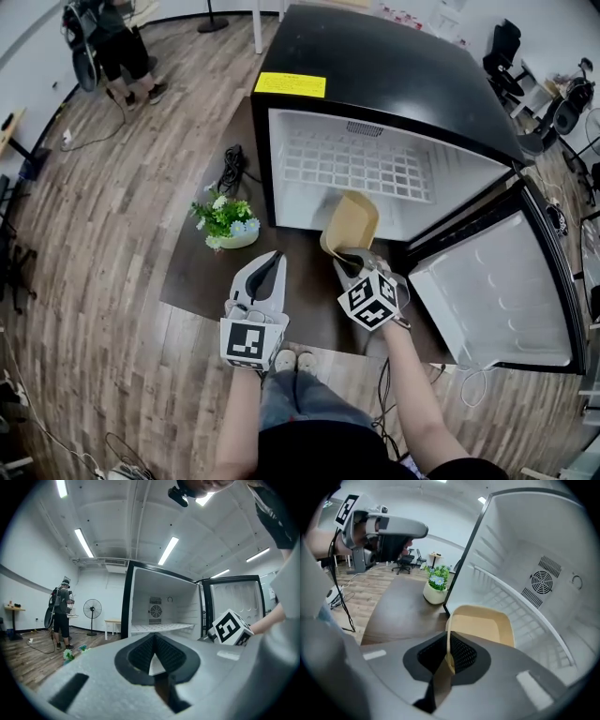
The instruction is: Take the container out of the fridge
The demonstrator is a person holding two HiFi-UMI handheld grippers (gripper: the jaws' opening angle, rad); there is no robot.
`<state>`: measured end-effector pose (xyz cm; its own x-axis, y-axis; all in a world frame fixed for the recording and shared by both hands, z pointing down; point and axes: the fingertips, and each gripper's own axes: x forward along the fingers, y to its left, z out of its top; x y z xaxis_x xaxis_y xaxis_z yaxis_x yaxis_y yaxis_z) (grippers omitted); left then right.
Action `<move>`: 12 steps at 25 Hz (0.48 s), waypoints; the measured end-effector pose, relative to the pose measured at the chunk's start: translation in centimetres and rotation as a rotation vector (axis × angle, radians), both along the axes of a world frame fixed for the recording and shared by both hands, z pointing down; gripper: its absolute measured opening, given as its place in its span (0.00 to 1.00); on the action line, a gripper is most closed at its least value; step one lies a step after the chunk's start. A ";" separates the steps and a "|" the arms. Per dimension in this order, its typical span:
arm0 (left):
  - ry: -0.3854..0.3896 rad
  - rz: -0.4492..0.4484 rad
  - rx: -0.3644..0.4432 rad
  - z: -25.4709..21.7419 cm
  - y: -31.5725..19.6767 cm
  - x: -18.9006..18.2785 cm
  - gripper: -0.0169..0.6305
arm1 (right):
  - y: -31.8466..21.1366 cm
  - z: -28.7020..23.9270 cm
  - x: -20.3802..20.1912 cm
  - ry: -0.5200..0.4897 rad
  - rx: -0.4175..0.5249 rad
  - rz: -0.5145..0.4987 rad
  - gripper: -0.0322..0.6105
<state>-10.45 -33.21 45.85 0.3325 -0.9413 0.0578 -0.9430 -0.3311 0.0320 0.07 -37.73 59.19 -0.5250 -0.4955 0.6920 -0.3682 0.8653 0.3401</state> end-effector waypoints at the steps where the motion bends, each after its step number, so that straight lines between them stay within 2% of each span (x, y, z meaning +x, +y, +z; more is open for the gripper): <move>1: 0.001 0.003 0.007 -0.2 0.1 0.3 0.03 | 0.5 -0.5 0.2 -0.038 0.005 0.010 0.09; 12: -0.020 0.041 0.043 -2.2 2.2 0.4 0.04 | 6.3 -7.7 0.5 -0.458 0.026 0.093 0.09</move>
